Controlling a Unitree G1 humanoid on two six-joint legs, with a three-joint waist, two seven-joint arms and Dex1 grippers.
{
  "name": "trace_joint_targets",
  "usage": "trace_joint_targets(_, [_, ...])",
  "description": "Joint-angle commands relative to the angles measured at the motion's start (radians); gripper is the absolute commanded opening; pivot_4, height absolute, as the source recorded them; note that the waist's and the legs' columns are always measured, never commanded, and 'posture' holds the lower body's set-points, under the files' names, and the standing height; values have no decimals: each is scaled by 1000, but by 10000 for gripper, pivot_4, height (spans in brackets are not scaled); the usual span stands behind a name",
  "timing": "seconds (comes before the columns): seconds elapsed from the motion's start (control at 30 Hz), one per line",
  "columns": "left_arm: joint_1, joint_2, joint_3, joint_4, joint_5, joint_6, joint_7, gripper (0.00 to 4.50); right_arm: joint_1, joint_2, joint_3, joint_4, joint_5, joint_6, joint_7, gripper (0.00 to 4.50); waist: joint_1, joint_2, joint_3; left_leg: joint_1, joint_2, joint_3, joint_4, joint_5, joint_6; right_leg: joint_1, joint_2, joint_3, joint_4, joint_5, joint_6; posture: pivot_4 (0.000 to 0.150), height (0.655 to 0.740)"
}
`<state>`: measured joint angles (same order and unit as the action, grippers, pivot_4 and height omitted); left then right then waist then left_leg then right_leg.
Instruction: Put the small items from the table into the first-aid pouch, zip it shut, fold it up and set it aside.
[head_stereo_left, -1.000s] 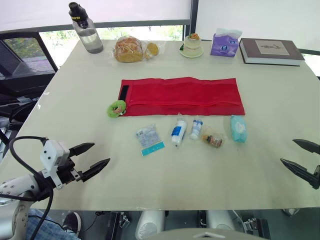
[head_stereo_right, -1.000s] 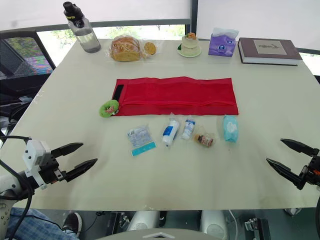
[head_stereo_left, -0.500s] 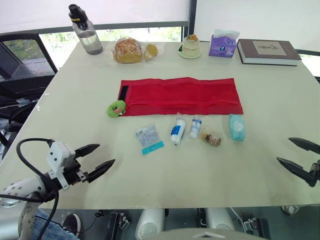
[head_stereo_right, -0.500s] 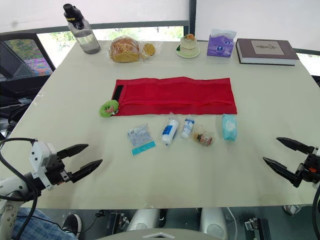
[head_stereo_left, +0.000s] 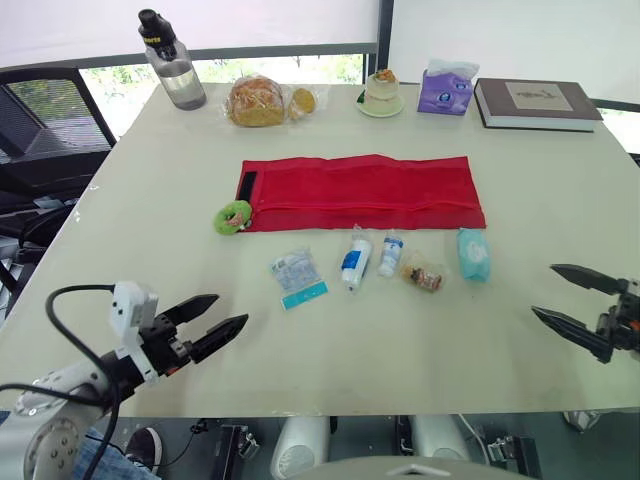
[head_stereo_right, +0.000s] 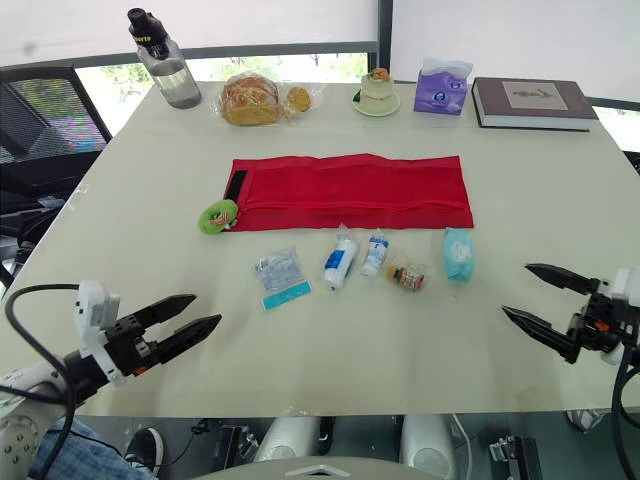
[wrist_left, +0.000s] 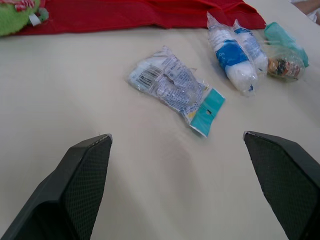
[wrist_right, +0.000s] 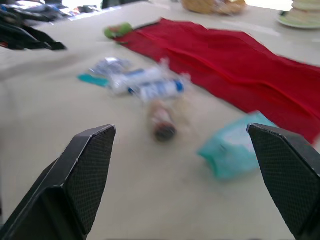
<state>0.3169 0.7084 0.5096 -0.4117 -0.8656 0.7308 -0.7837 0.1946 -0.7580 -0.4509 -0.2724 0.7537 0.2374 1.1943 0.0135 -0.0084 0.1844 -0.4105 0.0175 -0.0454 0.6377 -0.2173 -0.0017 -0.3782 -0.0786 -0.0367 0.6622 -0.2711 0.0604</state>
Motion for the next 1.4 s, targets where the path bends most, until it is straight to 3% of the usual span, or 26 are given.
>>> trace_joint_targets(0.03, [-77,-4,13,-7,-110,117,109,44897,-53,-11,40,-126,61,89,-76,45000,0,0,0,0,0,0,0,0,0,0,1,1,0,0,0,1500,7400])
trace_joint_targets(0.33, [-276,-120,-47,39,-377,371,479,44897,-190,40,171,-275,73,147,-200,45000,0,-1,0,-3,-1,-4,4,0,0,0,8,11,0,4,-4,1500,7400])
trace_joint_targets(0.5, [-332,-137,-94,70,-452,453,607,44897,-205,53,212,-339,62,204,-302,45000,0,-1,0,-3,-2,-4,5,0,0,0,8,11,1,4,-4,1500,7400])
trace_joint_targets(1.2, [-421,-198,-122,216,-596,431,736,44897,-216,93,290,-360,-44,158,-351,45000,0,-1,-1,-3,-7,-4,5,0,0,0,9,19,1,4,-4,1500,7400])
trace_joint_targets(1.3, [-422,-200,-123,226,-604,424,742,36112,-215,97,294,-362,-47,154,-353,45000,-1,-1,-1,-3,-7,-4,5,0,0,0,10,21,1,4,-4,1500,7400])
trace_joint_targets(1.37, [-422,-198,-122,233,-609,423,743,25408,-217,99,298,-363,-49,155,-356,45000,-1,-1,-1,-3,-7,-4,5,0,0,0,10,21,1,4,-4,1500,7400])
trace_joint_targets(1.4, [-422,-198,-124,233,-608,422,742,22706,-218,100,298,-364,-49,155,-357,45000,-1,-1,-1,-3,-7,-4,5,0,0,0,10,21,1,4,-4,1500,7400])
